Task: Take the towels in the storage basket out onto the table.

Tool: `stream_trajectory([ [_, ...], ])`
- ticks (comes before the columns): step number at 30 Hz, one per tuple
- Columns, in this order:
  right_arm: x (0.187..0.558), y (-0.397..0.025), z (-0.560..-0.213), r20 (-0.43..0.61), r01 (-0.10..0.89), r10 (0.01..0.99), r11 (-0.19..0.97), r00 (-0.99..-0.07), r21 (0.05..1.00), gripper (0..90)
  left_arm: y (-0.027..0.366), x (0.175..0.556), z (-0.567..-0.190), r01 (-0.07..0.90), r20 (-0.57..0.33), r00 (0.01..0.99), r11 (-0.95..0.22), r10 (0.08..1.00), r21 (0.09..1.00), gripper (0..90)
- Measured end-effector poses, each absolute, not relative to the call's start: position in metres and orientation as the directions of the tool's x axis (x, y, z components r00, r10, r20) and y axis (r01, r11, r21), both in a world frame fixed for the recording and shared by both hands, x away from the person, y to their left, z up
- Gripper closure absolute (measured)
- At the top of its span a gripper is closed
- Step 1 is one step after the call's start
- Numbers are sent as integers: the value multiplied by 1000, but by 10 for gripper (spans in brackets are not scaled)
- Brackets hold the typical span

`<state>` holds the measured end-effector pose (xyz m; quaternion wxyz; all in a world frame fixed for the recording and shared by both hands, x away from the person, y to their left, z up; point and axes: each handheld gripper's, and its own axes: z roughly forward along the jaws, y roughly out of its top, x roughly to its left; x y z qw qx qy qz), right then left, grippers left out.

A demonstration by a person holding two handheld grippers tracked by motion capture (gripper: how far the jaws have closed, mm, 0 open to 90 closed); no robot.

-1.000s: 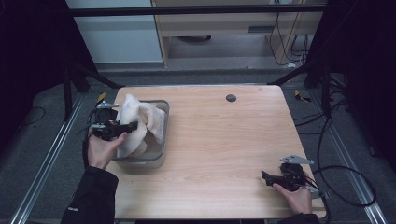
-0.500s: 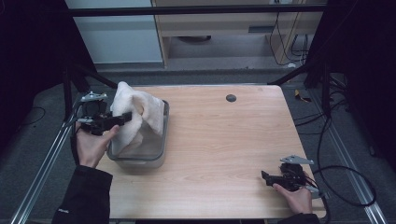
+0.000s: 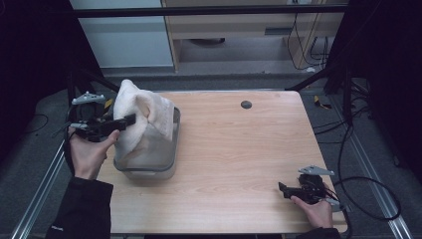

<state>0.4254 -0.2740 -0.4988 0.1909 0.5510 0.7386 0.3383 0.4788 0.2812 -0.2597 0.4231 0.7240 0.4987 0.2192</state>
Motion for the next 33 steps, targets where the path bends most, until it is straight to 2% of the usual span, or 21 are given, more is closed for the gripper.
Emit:
stream_trajectory([
  [17, 425, -274, -498, 82, 679, 944, 167, -319, 715, 90, 255, 463, -240, 490, -84, 495, -198, 865, 849, 548],
  [33, 424, -275, -498, 81, 670, 943, 167, -322, 723, 90, 197, 459, -241, 445, -56, 604, -278, 795, 851, 548],
])
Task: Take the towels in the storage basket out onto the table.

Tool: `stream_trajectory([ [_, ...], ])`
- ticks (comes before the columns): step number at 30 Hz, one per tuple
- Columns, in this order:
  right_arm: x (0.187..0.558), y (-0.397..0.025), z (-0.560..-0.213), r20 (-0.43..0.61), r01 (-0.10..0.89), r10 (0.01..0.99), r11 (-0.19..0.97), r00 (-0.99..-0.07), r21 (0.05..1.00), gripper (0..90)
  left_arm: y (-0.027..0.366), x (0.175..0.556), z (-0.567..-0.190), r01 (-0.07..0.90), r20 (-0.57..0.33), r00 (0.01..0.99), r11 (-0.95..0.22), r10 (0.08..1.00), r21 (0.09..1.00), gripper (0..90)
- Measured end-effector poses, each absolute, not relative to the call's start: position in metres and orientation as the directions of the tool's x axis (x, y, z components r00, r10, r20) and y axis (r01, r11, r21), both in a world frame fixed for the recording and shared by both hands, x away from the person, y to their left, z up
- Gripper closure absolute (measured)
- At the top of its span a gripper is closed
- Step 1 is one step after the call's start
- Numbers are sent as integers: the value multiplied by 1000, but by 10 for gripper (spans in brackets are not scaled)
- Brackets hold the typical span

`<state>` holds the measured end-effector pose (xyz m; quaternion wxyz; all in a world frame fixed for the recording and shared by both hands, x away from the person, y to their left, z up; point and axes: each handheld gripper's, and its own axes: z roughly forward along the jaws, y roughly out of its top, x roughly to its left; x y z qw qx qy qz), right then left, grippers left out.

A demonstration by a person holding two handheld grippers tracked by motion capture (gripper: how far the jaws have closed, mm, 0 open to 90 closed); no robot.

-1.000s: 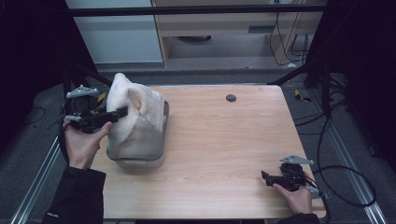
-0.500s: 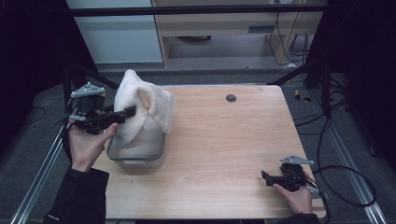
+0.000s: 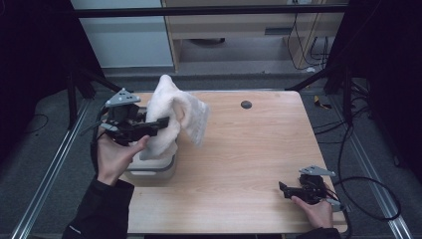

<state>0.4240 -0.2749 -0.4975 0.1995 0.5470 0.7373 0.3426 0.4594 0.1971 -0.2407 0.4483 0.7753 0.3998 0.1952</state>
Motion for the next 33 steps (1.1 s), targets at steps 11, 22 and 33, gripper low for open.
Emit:
stream_trajectory([
  [11, 424, -276, -497, 73, 662, 941, 176, -330, 729, 90, 154, 469, -256, 443, -50, 665, -340, 745, 829, 547],
  [22, 423, -276, -497, 78, 661, 941, 170, -328, 731, 90, 126, 476, -274, 453, -51, 689, -375, 723, 809, 547],
  [33, 423, -276, -497, 72, 659, 942, 173, -328, 732, 90, 99, 482, -298, 467, -62, 719, -415, 692, 781, 546],
])
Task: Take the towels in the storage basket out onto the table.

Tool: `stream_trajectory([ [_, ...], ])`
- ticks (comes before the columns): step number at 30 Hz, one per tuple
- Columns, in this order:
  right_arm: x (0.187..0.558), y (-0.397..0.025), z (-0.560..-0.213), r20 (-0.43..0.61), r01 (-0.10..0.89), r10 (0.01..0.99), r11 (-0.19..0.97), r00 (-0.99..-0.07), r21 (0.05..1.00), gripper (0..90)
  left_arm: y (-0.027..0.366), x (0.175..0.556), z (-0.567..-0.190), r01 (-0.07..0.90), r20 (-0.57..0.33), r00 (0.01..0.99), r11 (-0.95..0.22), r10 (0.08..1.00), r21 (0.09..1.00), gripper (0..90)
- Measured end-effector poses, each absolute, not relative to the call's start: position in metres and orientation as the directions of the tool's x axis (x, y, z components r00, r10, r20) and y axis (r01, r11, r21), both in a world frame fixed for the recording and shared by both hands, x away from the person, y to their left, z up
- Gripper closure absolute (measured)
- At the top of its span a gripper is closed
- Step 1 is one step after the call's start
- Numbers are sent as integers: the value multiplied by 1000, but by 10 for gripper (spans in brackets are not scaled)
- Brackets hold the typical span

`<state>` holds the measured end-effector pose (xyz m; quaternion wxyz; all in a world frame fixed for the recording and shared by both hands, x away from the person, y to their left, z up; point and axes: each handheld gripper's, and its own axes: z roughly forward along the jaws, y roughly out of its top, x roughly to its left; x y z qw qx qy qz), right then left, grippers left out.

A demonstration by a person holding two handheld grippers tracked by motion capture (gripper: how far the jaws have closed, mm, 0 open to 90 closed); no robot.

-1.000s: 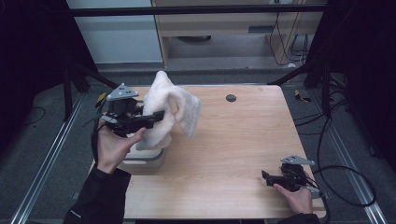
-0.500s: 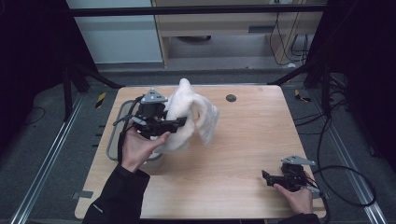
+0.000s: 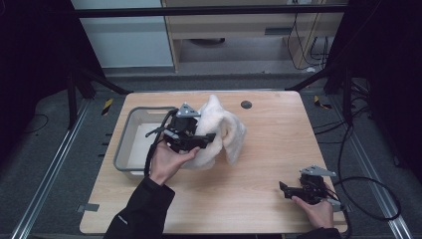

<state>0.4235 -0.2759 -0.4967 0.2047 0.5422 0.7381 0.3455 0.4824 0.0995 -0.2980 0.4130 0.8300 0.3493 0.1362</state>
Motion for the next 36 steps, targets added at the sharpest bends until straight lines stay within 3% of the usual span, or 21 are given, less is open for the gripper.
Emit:
stream_trajectory([
  [36, 424, -275, -498, 60, 653, 941, 184, -332, 735, 90, 47, 505, -376, 523, -110, 754, -490, 648, 698, 512],
])
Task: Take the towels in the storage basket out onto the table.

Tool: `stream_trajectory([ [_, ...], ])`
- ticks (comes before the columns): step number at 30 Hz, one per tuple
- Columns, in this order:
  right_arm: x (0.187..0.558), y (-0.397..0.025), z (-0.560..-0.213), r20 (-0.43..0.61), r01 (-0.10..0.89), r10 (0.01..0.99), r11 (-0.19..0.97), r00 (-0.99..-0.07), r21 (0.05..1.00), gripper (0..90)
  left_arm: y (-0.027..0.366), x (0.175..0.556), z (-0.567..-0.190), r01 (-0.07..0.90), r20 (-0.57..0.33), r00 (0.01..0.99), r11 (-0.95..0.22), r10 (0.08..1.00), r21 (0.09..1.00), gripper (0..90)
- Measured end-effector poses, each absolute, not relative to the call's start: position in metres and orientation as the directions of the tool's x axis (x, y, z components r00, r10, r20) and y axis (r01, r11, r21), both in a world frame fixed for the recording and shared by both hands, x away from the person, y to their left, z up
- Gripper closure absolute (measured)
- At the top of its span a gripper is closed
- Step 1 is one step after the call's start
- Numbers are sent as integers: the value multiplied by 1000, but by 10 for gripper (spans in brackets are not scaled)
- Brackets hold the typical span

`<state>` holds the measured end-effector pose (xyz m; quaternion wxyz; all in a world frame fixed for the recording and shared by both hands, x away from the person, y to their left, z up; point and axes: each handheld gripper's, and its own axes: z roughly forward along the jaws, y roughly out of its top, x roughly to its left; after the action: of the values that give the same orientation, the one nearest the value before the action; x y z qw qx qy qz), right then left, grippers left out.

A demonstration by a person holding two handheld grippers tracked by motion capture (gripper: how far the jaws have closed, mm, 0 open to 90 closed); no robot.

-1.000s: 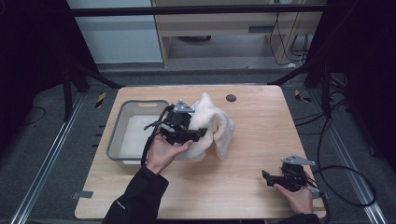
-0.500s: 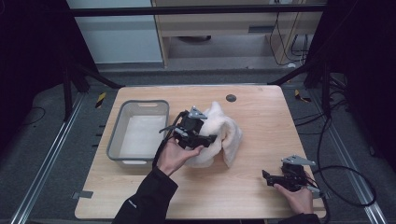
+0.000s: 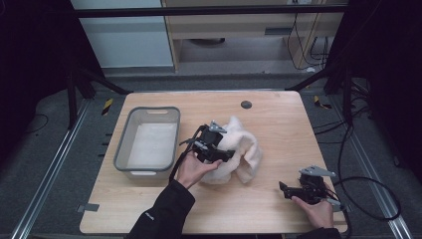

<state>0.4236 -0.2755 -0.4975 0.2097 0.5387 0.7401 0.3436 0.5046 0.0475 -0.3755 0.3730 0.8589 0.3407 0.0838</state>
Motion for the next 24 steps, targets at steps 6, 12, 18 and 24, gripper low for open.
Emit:
stream_trajectory([
  [6, 424, -275, -498, 59, 654, 941, 184, -332, 734, 90, 44, 509, -388, 531, -111, 754, -501, 648, 684, 495],
  [12, 423, -275, -498, 59, 654, 941, 186, -333, 733, 90, 38, 512, -400, 539, -106, 752, -514, 651, 667, 475],
  [18, 424, -275, -498, 58, 656, 941, 186, -332, 732, 90, 35, 514, -412, 549, -98, 747, -527, 658, 649, 451],
  [24, 424, -275, -498, 53, 657, 943, 189, -330, 730, 90, 35, 514, -420, 553, -101, 746, -529, 658, 643, 413],
])
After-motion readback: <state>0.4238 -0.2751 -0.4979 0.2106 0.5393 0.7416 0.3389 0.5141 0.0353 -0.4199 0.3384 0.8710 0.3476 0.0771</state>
